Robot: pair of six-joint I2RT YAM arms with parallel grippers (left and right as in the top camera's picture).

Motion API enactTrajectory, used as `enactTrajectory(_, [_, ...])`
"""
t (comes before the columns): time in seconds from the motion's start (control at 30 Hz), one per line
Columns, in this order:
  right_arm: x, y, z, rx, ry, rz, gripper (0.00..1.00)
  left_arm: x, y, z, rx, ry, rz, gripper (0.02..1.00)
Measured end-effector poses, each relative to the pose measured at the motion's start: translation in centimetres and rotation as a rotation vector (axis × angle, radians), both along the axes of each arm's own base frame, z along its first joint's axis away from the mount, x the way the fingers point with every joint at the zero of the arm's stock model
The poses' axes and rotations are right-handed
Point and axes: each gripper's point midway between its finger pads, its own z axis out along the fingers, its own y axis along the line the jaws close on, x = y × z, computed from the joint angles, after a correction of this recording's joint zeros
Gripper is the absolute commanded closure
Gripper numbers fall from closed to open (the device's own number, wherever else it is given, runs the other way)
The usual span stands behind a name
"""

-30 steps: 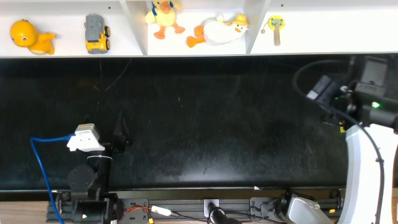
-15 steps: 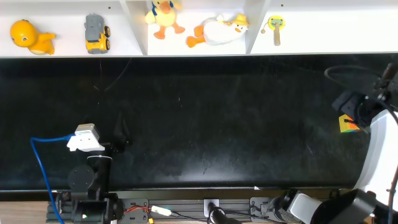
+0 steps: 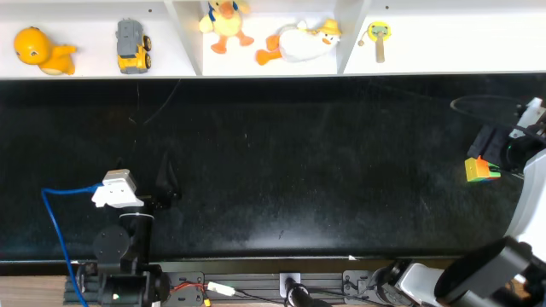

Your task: Store Toys

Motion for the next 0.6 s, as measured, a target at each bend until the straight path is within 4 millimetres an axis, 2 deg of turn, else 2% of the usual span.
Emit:
enactTrajectory(0.27, [0.9,1.6,-5.0,0.155,0.076,0.144,0.003,0.0,0.0,0.0,0.000,0.000,0.000,0.023])
enactTrajectory(0.6, [-0.2,0.9,-5.5,0.118,0.147,0.151,0.005,0.0,0.0,0.0,0.000,0.000,0.000,0.020])
